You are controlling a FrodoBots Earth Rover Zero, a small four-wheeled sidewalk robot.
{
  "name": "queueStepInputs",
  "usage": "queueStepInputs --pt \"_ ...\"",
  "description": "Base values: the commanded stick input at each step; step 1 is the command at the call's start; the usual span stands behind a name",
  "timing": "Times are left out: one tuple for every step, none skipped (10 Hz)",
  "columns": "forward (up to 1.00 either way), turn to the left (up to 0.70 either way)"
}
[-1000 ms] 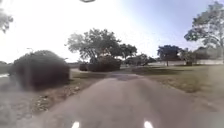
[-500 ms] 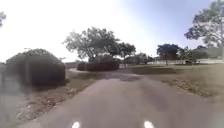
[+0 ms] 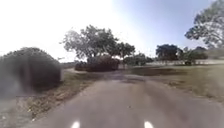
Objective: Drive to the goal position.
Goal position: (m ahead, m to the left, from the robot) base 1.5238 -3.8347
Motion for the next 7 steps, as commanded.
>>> queueStepInputs --pt "1.00 -0.01" --pt "1.00 -0.01" --pt "1.00 -0.01" --pt "1.00 -0.01" --pt "1.00 -0.01" --pt "1.00 -0.01" --pt "1.00 -0.01"
